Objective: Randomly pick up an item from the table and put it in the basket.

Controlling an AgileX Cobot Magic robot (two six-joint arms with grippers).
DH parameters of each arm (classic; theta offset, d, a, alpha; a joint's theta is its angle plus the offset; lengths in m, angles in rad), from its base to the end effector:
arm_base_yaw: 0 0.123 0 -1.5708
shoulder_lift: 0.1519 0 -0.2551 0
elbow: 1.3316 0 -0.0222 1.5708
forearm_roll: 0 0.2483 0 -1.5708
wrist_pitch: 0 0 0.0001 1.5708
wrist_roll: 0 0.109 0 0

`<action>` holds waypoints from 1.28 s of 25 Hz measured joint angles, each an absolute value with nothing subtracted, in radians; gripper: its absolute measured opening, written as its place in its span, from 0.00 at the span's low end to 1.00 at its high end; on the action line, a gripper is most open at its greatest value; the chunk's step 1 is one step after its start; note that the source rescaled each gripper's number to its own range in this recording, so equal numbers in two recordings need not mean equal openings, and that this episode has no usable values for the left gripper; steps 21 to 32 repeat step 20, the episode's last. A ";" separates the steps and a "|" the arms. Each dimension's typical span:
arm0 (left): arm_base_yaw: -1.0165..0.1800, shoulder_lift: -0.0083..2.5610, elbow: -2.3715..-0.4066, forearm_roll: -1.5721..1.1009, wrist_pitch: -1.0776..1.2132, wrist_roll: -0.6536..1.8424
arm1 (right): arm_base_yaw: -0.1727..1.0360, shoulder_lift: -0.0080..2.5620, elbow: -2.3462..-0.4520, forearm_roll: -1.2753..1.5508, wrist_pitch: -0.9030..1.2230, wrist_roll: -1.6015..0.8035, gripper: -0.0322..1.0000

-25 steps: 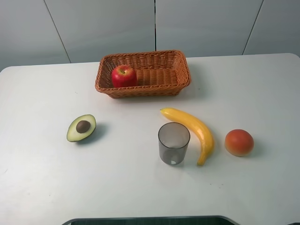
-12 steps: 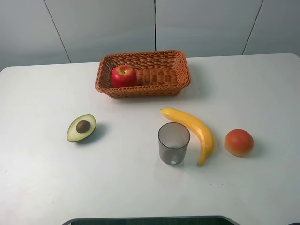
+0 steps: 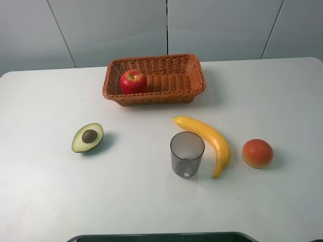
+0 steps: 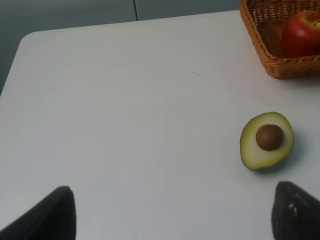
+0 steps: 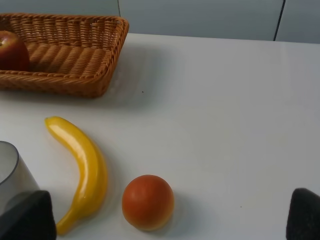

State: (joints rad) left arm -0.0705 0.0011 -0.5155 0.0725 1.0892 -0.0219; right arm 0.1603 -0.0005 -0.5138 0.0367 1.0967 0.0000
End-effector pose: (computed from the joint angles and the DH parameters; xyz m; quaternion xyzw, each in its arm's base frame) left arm 0.0365 0.0044 0.2698 0.0186 0.8561 0.0123 0.5163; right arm 0.0348 0.0092 0.2685 -0.0699 0.8558 0.0593 0.5091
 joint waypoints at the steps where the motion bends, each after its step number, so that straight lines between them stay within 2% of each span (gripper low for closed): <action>1: -0.070 0.001 -0.515 0.072 1.089 -0.022 | 0.160 0.000 -0.514 0.037 1.097 0.000 1.00; 32: -0.070 0.001 -0.515 0.072 1.089 -0.022 | 0.160 0.000 -0.514 0.037 1.097 0.000 1.00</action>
